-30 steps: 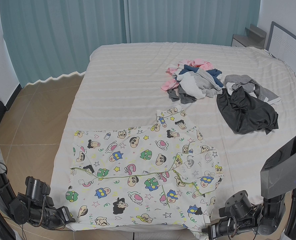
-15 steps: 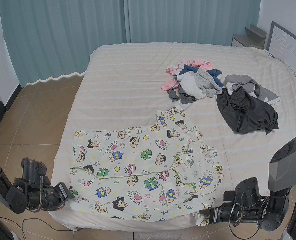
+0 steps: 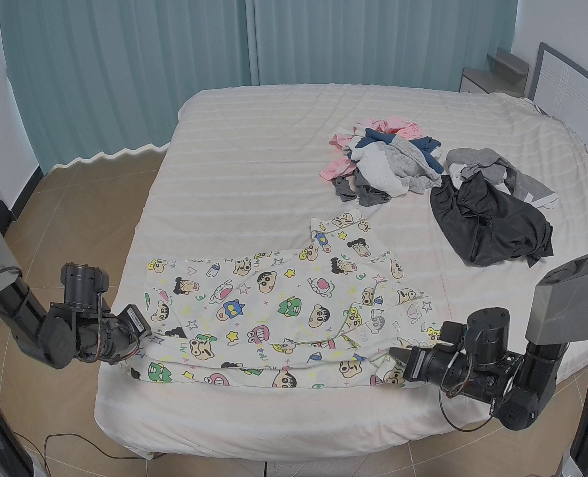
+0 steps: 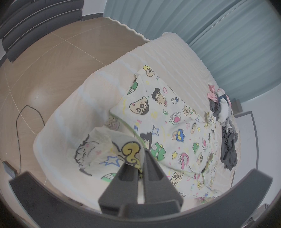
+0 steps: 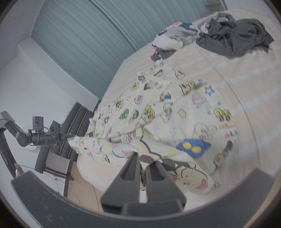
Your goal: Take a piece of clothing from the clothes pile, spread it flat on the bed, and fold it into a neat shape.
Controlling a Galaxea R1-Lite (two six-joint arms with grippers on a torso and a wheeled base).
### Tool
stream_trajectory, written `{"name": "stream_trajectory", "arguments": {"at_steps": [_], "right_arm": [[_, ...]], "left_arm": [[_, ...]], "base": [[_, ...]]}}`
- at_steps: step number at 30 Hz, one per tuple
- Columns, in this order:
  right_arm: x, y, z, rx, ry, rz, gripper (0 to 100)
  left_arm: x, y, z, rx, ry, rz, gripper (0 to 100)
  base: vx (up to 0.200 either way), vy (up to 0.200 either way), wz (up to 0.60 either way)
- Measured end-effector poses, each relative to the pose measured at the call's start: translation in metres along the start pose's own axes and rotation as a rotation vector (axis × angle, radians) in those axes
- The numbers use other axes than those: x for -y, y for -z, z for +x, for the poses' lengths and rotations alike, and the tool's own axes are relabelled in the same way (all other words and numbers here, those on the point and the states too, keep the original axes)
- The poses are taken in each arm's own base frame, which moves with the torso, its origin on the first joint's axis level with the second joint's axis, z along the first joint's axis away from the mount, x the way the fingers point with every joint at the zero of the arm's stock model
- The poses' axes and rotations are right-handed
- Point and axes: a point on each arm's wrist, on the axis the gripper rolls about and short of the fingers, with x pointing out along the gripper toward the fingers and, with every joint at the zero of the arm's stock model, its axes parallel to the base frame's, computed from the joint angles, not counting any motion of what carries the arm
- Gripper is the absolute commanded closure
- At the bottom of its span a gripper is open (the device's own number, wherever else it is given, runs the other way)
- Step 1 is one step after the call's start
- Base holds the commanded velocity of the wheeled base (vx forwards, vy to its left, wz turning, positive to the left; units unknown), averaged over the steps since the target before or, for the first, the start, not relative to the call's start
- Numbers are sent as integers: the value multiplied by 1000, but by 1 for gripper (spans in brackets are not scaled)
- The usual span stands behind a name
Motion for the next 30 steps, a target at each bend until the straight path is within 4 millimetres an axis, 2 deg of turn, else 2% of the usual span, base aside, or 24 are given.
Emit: {"name": "stream_trajectory", "arguments": {"at_steps": [7,12,13,15,16,23,30], "right_arm": [[4,-12,30,67,-9,-7,100],[11,-19,46,102,-4,-17,100],[14,-19,49,105,-2,-23,0],[17,-20,53,107,2,-30,0],[18,-19,55,105,2,-31,0],[22,-20,59,108,-11,-14,0],[30,-37,52,176,0,39,0]], "left_arm": [[4,-19,44,20,-16,-16,100],[2,-24,63,21,-25,-63,100],[1,-24,66,20,-27,-72,100],[-1,-25,70,19,-31,-85,100],[-2,-25,71,18,-34,-90,0],[-8,-29,76,24,-41,-150,0],[-14,-51,65,106,-12,-285,0]], "base": [[0,0,0],[0,0,0],[0,0,0],[0,0,0],[0,0,0],[0,0,0],[0,0,0]]}}
